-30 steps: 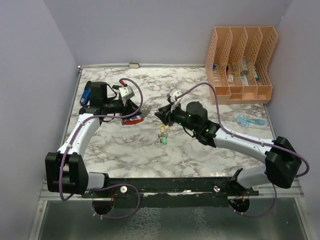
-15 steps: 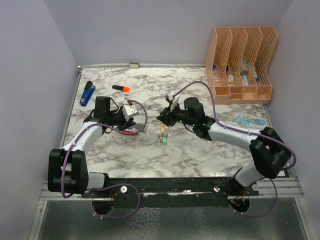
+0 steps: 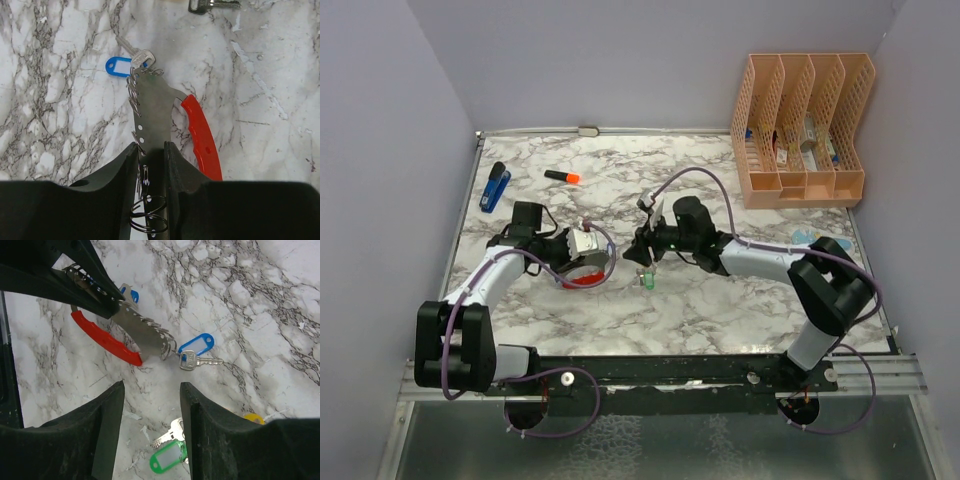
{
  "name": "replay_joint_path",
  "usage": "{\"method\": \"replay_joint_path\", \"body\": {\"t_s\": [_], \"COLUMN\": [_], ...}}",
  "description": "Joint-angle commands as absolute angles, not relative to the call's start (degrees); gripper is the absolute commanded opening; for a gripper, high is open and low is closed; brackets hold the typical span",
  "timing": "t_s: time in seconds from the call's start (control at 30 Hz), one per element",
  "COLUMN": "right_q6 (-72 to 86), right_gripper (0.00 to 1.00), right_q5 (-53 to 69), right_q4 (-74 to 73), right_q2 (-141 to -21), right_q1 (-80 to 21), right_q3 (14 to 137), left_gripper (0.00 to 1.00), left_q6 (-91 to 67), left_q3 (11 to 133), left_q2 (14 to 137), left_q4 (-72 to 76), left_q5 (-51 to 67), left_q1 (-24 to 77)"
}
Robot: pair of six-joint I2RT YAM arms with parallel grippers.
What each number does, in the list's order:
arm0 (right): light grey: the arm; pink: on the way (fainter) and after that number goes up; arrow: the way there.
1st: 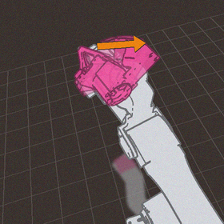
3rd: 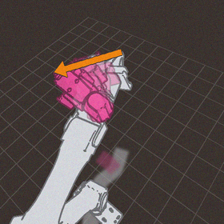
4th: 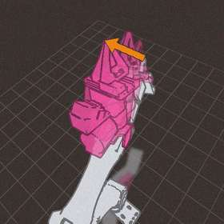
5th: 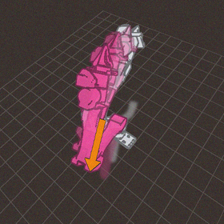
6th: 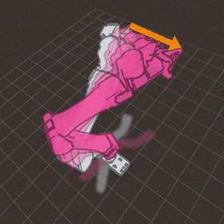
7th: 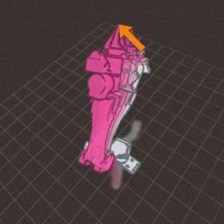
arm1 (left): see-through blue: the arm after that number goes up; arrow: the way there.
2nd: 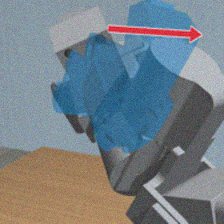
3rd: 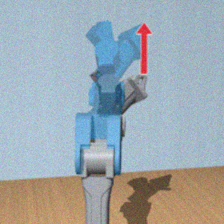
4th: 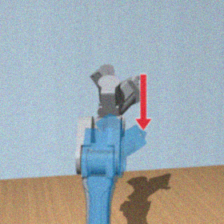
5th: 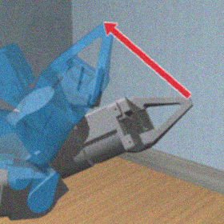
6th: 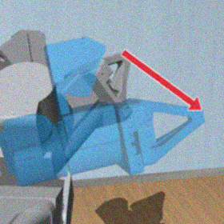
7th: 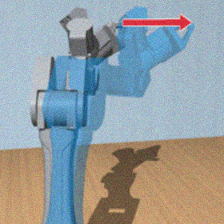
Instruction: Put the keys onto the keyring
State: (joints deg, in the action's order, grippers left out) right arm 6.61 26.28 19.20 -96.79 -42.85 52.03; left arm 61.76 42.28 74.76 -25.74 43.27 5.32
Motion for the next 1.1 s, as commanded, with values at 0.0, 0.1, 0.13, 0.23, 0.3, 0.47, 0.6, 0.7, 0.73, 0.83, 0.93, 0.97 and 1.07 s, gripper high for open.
{"method": "replay_joint_path", "body": {"t_s": [0.0, 0.1, 0.13, 0.23, 0.3, 0.47, 0.6, 0.7, 0.73, 0.83, 0.93, 0.97, 1.07], "right_q6": [6.86, 6.94, 6.94, 7.27, 7.50, 8.22, 8.12, 7.57, 7.66, 8.42, 9.47, 9.45, 8.88], "right_gripper": [0.49, 0.50, 0.50, 0.50, 0.50, 0.49, 0.47, 0.46, 0.46, 0.44, 0.47, 0.47, 0.46], "right_q5": [30.42, 30.94, 30.96, 31.41, 30.49, 26.46, 27.41, 26.83, 26.14, 25.22, 25.94, 25.68, 24.91], "right_q4": [17.71, 17.32, 17.39, 17.02, 16.45, 15.30, 14.96, 14.15, 13.55, 13.03, 13.79, 13.72, 14.12], "right_q2": [-99.30, -100.11, -100.29, -101.24, -101.93, -103.06, -105.00, -107.17, -108.05, -109.99, -111.95, -112.69, -114.82], "right_q1": [-43.13, -43.15, -43.17, -43.24, -43.24, -43.24, -43.31, -43.71, -43.75, -43.79, -43.92, -43.91, -44.02], "right_q3": [55.99, 56.91, 57.07, 58.21, 58.83, 59.77, 61.02, 62.84, 63.71, 65.78, 68.14, 68.96, 71.33], "left_gripper": [0.15, 0.14, 0.14, 0.14, 0.17, 0.21, 0.26, 0.33, 0.33, 0.36, 0.67, 0.67, 0.68], "left_q6": [66.18, 63.37, 63.00, 63.10, 62.12, 57.12, 56.31, 57.33, 57.46, 57.70, 57.91, 57.91, 57.95], "left_q3": [43.39, 42.42, 42.15, 42.09, 41.90, 41.18, 43.23, 43.40, 43.34, 42.99, 42.17, 42.22, 43.61], "left_q2": [73.22, 73.13, 73.17, 73.45, 73.39, 73.56, 74.05, 75.23, 75.70, 77.03, 76.89, 76.66, 76.60], "left_q4": [-34.97, -30.07, -28.85, -28.25, -26.67, -16.26, -17.12, -17.89, -17.79, -17.19, -15.63, -15.41, -16.58], "left_q5": [44.67, 41.37, 40.27, 39.63, 37.94, 28.47, 28.91, 29.73, 29.71, 28.62, 26.55, 26.16, 26.10], "left_q1": [5.22, 5.15, 5.18, 5.19, 5.19, 4.53, 4.22, 4.29, 4.23, 4.22, 4.22, 4.15, 3.66]}}
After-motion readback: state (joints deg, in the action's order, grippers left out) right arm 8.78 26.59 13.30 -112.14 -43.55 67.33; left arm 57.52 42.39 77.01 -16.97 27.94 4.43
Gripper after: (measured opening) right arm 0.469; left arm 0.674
